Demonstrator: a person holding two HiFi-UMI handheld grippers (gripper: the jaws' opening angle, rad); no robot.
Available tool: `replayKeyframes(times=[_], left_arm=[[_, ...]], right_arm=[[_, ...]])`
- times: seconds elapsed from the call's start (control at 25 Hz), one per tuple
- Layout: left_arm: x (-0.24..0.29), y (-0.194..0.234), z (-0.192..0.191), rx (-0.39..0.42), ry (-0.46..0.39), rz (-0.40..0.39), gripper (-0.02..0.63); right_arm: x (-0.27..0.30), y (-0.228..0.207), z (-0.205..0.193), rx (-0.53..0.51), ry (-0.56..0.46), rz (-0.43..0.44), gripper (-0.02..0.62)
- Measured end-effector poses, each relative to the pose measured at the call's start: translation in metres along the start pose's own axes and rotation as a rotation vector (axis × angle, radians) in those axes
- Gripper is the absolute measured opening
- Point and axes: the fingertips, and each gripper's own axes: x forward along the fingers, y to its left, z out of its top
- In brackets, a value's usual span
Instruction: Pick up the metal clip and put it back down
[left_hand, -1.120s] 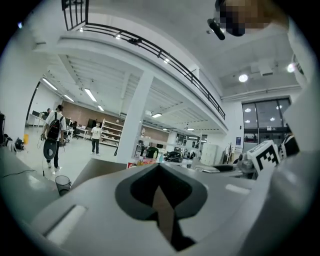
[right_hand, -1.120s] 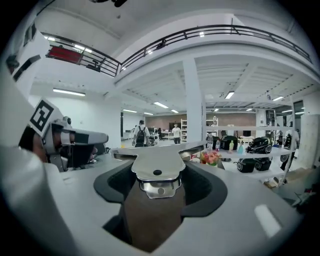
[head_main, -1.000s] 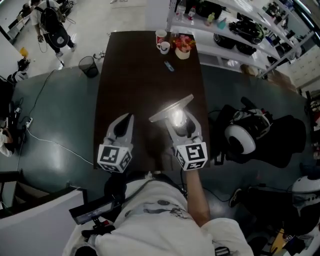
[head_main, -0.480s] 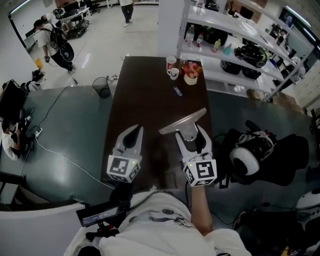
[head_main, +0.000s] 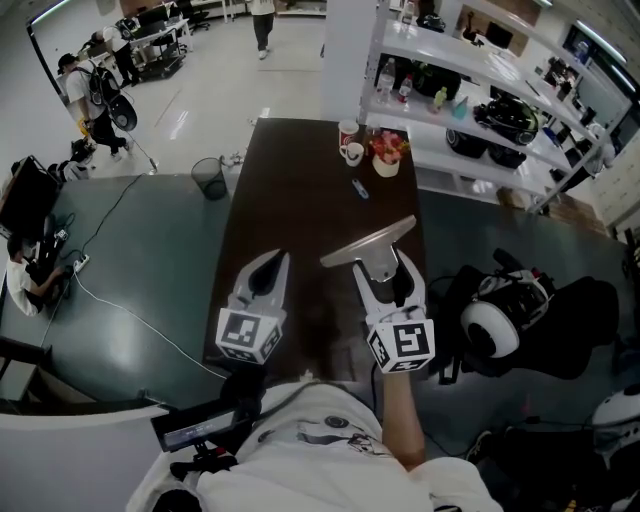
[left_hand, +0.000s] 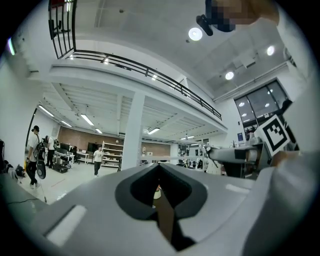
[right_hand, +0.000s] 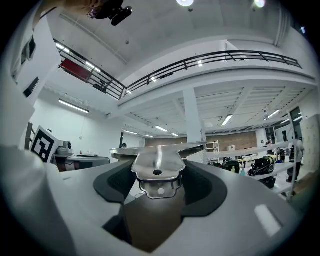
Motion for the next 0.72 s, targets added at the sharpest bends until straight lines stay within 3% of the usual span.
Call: replayKeyframes(times=[0.72], left_arm=[[-0.003,0.003,-0.011,-0.021,0.028,0.01,-0.003]], right_arm=[[0.001,0.001,-0.012,0.015,0.029,0.002,0.288]])
